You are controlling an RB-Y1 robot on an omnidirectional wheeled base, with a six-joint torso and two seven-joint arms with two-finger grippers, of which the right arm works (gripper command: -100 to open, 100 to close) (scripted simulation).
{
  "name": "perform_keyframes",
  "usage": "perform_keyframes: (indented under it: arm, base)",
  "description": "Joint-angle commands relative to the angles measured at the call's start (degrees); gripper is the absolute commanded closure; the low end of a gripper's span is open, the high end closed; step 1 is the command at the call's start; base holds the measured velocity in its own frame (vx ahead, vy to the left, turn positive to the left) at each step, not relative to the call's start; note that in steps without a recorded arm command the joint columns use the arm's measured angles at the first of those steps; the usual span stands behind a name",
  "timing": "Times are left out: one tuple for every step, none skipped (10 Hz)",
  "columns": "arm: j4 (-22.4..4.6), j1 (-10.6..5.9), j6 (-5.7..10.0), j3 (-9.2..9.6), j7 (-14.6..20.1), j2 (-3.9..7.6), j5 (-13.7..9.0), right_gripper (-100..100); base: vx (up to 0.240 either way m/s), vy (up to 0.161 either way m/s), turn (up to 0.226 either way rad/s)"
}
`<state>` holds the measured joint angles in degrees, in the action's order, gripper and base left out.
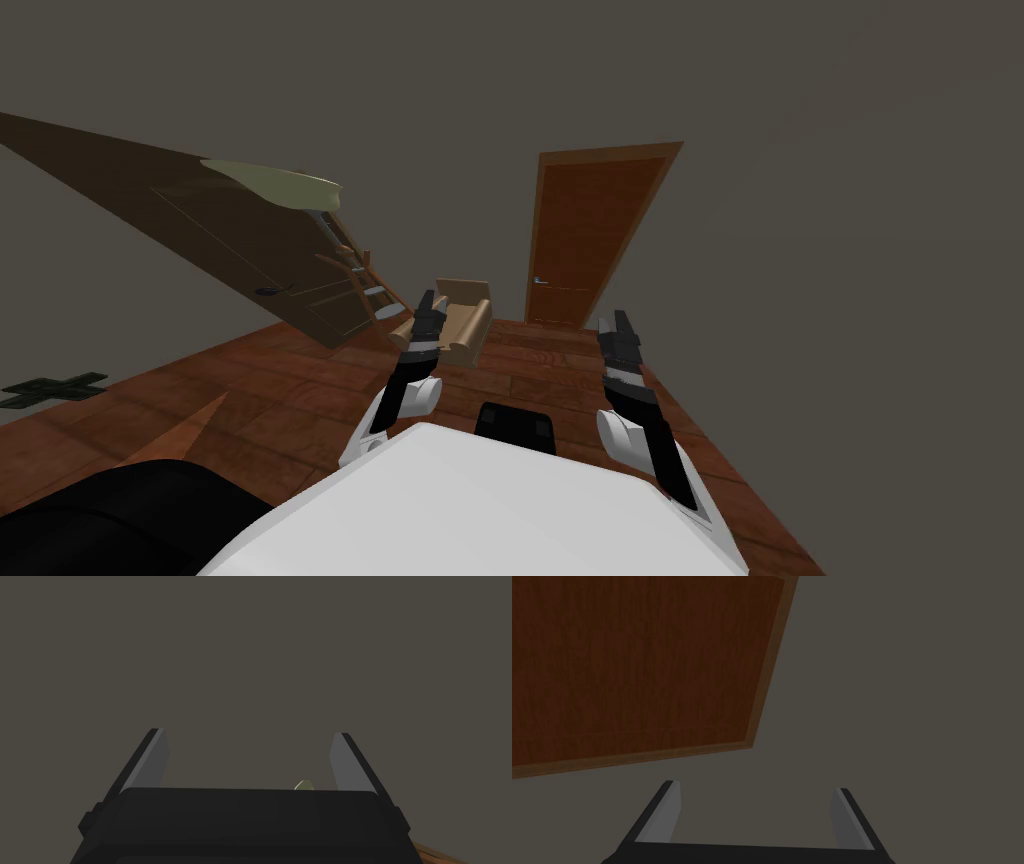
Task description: Pull the door open
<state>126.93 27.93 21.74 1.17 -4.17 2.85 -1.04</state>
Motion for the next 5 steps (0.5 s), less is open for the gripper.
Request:
perform_keyframes:
  arm:
    - [-2.03, -0.87, 0.56, -0.37, -0.05, 0.29, -0.14, -100]
    - [-3.48, -1.50, 0.95, -0.63, -0.09, 0.47, -0.23, -100]
    - [-4.21, -1.81, 1.15, -0.76, -0.11, 0.56, -0.28, -100]
    - [-5.86, -2.52, 1.61, -1.06, -0.15, 0.75, -0.39, -100]
    - [-6.90, -2.97, 1.89, -1.25, -0.18, 0.86, -0.46, -100]
  base:
    - [0.048, -0.007, 0.027]
    - [0.118, -0.006, 0.068]
    - [0.108, -0.018, 0.041]
    - [0.095, -0.019, 0.042]
    - [0.092, -0.022, 0.039]
